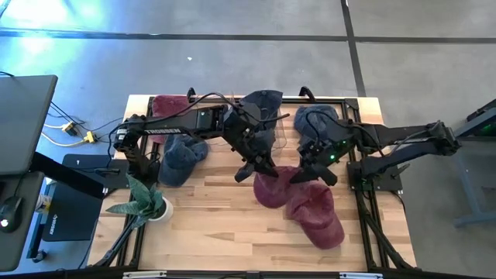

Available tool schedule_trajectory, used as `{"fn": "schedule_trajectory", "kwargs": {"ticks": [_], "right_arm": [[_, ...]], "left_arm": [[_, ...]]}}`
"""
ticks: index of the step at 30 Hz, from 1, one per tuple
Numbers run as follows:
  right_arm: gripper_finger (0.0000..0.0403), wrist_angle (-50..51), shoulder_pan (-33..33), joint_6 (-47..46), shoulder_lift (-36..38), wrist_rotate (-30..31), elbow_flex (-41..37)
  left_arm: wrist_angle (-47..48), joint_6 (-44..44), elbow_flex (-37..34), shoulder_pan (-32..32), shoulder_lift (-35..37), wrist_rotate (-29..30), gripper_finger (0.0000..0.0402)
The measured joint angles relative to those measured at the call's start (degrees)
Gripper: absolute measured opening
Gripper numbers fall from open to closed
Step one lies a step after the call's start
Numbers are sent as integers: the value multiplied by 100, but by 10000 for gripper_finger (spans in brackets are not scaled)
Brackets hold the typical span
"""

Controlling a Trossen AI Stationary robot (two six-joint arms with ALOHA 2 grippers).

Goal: Pick & Place hat
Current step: Put the bottom left red cap into the left bin

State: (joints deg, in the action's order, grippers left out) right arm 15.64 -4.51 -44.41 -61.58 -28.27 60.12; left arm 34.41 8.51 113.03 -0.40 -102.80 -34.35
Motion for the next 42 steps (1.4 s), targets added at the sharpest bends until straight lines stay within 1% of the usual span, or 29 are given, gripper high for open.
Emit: {"fn": "schedule_trajectory", "kwargs": {"ticks": [1,3,5,8,13,15,17,20,23,26,28,33,35,38,42], "right_arm": [[12,20,-6,66,9,-2,23],[20,71,-90,156,11,37,129],[23,176,-195,501,9,203,265],[7,326,-345,1181,6,373,473],[11,592,-637,2415,0,771,756],[5,712,-718,2749,0,847,810],[5,802,-796,3037,-3,874,868],[7,859,-906,3337,-5,941,943],[3,883,-959,3605,-4,955,1037],[5,994,-1020,3740,-2,1187,1145],[4,1134,-1029,3860,-2,1333,1230],[5,1625,-1034,3905,2,1440,1430],[5,1807,-1080,3899,4,1445,1512],[3,1968,-1183,3823,4,1449,1622],[8,1998,-1365,3402,15,1469,1670]], "left_arm": [[-5,-46,0,-1,0,-103,17],[-59,-31,0,-38,0,-399,40],[-152,238,0,-95,-19,-802,74],[-459,697,4,-159,-172,-1338,136],[-1139,1176,0,-146,-588,-1849,235],[-1342,1408,-7,-144,-709,-2031,262],[-1672,1535,22,-144,-898,-2209,278],[-1912,1626,-19,-144,-1069,-2441,281],[-2604,1703,24,-149,-1297,-2528,273],[-2984,2162,-17,-146,-1391,-2704,265],[-3484,2325,28,-141,-1532,-2743,262],[-3959,2776,-18,-124,-1645,-3425,251],[-4169,2780,0,-107,-1596,-3637,239],[-4310,2808,-4,-105,-1533,-3972,208],[-4438,3050,158,-205,-1478,-4081,153]]}}
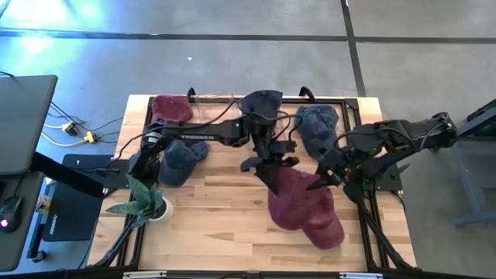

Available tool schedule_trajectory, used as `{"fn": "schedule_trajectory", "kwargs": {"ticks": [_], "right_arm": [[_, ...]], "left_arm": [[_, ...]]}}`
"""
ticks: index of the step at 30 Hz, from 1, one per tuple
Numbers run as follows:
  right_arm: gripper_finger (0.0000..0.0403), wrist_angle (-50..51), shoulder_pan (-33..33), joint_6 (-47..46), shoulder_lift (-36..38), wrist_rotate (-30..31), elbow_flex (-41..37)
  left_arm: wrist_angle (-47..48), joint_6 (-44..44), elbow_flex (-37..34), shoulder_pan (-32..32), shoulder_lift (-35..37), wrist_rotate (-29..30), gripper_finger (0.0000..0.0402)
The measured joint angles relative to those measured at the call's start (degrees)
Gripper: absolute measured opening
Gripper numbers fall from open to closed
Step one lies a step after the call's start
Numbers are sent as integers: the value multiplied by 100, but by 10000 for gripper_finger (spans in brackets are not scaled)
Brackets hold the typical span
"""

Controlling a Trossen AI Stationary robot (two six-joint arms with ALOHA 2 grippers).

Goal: Pick & Place hat
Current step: Put the bottom left red cap into the left bin

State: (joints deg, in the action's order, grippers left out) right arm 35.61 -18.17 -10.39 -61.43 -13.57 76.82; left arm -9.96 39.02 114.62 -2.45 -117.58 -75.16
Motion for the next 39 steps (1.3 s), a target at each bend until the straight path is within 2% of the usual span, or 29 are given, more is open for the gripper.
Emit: {"fn": "schedule_trajectory", "kwargs": {"ticks": [6,11,15,19,23,26,32,39], "right_arm": [[4,-126,-282,-147,-9,65,9],[8,-478,-329,-415,-9,46,7],[38,-750,-316,-1271,-9,7,-4],[104,-758,-116,-2091,-16,-647,-9],[180,-858,-21,-2244,-115,-1081,-9],[217,-1133,-1,-2095,-219,-1366,-11],[230,-1686,94,-2526,-67,-2133,-15],[228,-1640,49,-2706,182,-2179,-9]], "left_arm": [[-4,198,742,-152,-2,-17,64],[-1,197,909,-211,-2,-76,7],[-47,344,924,-251,3,-125,10],[-37,496,924,-293,11,3,4],[-35,523,924,-350,11,111,3],[-28,541,924,-368,11,111,2],[-17,796,913,-272,120,-38,1],[-65,439,917,-7,414,253,1]]}}
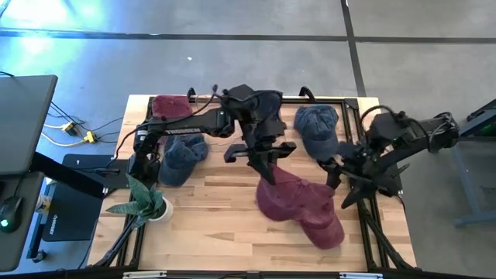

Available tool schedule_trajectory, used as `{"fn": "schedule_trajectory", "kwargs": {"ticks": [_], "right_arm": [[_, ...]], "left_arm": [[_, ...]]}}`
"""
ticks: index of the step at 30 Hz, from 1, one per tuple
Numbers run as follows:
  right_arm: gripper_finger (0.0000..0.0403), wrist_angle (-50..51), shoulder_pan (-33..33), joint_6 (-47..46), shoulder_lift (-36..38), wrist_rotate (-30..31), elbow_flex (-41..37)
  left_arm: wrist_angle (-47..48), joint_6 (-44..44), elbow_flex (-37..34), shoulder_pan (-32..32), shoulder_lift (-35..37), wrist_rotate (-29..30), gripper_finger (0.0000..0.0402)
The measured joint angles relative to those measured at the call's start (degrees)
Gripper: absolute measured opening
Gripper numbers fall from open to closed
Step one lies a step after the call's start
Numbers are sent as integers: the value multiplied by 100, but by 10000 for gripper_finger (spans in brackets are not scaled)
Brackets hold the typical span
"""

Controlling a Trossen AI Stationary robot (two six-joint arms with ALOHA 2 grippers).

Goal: Pick & Place hat
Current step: Put the bottom left red cap into the left bin

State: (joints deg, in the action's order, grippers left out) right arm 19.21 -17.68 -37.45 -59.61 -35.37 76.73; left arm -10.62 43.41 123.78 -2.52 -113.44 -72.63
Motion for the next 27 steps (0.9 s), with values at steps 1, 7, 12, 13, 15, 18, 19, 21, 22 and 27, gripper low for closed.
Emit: {"fn": "schedule_trajectory", "kwargs": {"ticks": [1,7,12,13,15,18,19,21,22,27], "right_arm": [[228,54,0,-1,-40,13,-1],[227,393,-1,491,-375,259,-2],[226,637,5,1099,-528,581,-4],[226,651,5,1194,-535,666,-4],[226,740,0,1336,-563,930,-4],[227,926,8,1484,-575,1371,-4],[227,959,9,1503,-575,1468,-4],[228,1042,7,1497,-567,1660,-4],[228,1064,3,1478,-564,1672,-4],[221,939,-101,1651,-563,1332,-4]], "left_arm": [[-26,-113,9,-2,23,67,1],[11,-314,0,-15,87,440,1],[9,-285,2,-13,100,500,1],[8,-285,2,-11,100,543,1],[7,-291,2,-11,100,602,1],[53,-305,2,-24,100,697,1],[50,-304,2,-49,100,717,1],[53,-287,2,-87,100,703,1],[53,-287,2,-100,98,694,1],[62,-293,2,-248,96,574,1]]}}
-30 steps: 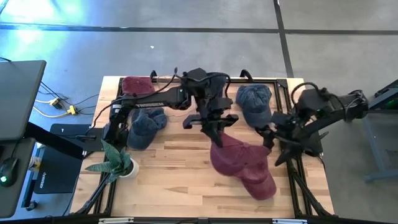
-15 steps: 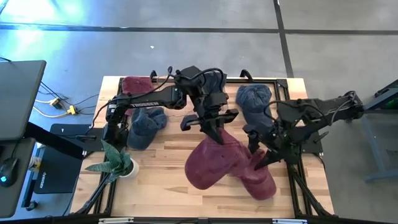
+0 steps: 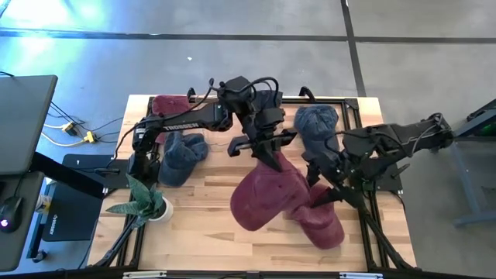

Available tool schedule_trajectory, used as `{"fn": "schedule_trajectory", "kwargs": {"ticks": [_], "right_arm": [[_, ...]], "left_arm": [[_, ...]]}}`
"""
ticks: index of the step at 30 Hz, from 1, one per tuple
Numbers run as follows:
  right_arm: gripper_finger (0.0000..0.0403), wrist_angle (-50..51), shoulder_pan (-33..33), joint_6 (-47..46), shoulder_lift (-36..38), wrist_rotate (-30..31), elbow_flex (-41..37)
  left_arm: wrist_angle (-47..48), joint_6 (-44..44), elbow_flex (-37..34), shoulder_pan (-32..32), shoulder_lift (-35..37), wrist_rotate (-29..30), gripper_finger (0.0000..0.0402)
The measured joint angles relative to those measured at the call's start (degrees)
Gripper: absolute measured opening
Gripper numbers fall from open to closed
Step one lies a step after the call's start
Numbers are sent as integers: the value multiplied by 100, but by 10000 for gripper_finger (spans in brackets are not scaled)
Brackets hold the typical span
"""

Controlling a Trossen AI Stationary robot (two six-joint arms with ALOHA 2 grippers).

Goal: Pick & Place hat
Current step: Put the bottom left red cap into the left bin

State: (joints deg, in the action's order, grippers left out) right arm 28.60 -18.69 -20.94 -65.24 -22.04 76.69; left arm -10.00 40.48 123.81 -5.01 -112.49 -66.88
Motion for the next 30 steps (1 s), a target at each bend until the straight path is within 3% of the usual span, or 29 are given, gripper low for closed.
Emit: {"fn": "schedule_trajectory", "kwargs": {"ticks": [4,9,17,21,27,30], "right_arm": [[210,-90,-108,14,121,-97,0],[190,-909,-208,-241,381,-354,0],[179,-346,-198,-723,400,972,-2],[139,-379,-200,-529,340,761,-2],[15,-1104,-200,-453,342,2,-2],[19,-1608,-200,-514,345,-255,0]], "left_arm": [[-3,-11,0,-77,-7,-9,1],[-31,25,0,-40,-7,-47,1],[-13,-11,0,14,-7,-41,1],[-10,-116,0,8,-7,-48,1],[7,-134,0,12,-7,-160,1],[5,-143,0,12,-7,-143,1]]}}
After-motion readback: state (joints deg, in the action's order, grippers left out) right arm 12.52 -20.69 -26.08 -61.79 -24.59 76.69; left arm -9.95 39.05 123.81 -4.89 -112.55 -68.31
